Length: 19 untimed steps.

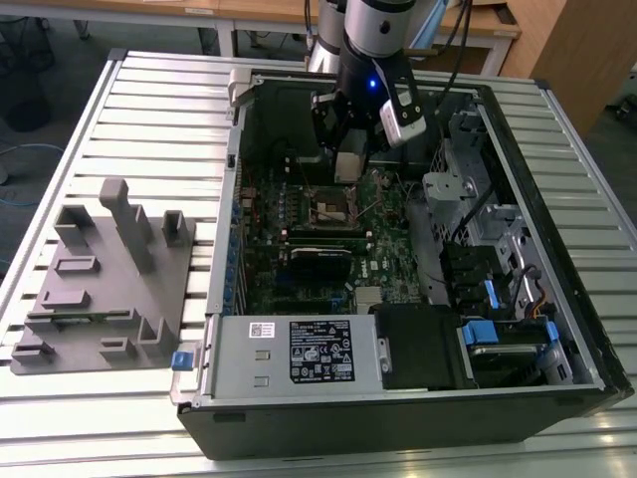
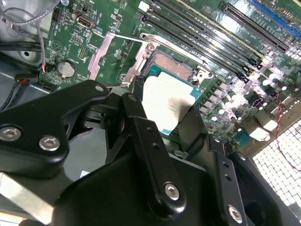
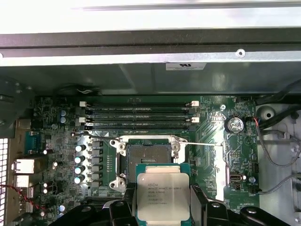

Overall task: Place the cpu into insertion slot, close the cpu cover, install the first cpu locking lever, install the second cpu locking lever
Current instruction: 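Place the cpu into insertion slot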

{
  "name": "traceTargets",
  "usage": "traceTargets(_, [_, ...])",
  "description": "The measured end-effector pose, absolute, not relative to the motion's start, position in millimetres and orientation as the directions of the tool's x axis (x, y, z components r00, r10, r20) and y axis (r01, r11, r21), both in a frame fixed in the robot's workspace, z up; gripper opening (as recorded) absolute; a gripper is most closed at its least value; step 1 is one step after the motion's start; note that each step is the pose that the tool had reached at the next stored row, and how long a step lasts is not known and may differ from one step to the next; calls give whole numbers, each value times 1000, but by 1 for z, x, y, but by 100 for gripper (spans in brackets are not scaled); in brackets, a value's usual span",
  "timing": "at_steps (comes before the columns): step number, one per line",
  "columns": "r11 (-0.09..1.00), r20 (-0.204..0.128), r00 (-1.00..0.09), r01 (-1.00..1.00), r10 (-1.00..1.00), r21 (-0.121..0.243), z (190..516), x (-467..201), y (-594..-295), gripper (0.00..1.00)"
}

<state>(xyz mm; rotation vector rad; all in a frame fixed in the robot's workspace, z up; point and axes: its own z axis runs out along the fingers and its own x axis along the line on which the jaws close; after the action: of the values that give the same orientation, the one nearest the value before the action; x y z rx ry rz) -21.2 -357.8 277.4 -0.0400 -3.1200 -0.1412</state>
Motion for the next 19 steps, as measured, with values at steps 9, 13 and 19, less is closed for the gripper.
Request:
traceTargets(9, [996, 19, -1000, 26, 25, 90, 272, -21, -358, 54])
traceTargets(13, [996, 19, -1000, 26, 25, 90, 272, -21, -358, 54])
traceTargets(19, [995, 19, -1000, 26, 25, 91, 264, -21, -359, 54])
